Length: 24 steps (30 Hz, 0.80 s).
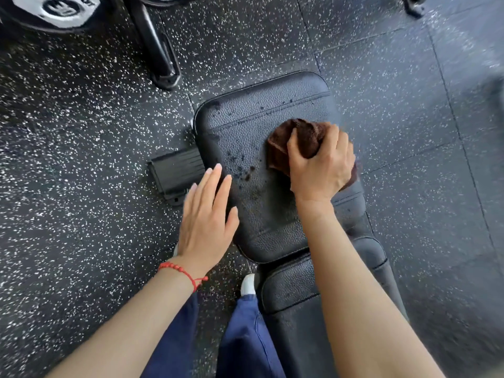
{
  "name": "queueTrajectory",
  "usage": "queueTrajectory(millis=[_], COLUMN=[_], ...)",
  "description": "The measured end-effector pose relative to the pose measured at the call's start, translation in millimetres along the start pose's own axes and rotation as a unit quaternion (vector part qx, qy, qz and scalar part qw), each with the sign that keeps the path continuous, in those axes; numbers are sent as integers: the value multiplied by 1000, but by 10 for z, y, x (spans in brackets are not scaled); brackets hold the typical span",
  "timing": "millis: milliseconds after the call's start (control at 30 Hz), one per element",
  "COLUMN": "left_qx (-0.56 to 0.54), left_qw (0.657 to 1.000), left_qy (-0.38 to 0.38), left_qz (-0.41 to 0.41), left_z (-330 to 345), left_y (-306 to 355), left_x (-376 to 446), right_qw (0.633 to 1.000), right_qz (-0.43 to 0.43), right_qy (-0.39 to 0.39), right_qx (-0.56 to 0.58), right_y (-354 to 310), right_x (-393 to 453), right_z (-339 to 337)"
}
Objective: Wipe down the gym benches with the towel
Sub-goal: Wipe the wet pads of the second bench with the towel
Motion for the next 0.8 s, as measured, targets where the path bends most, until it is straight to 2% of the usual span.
queueTrajectory(millis=[100,367,700,800], left_qx=[-8,-8,-16,-1], left_qw=[1000,999,999,998], left_qy=[-8,-34,-17,-21], left_qz=[0,14,41,56], left_z=[-106,-242,-293,-293], left_y=[-163,-421,-429,-408], left_x=[162,244,535,674], right_qw=[1000,998,990,993], right_qz=[2,-55,-141,-117], right_qy=[7,-36,-3,22], right_qx=[-7,20,22,4], right_y=[-166,-759,-601,-432], right_x=[-237,-895,-558,-252], right_z=[14,152,202,212])
Point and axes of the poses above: each hand's wrist, its own x-axis towards the middle knuckle, its own z-axis out of the palm, y = z × x, the point moved 5 cm from there along x, towards the middle knuckle, and after that the axes turned 2 degrees about -z, right-handed, at the moved point
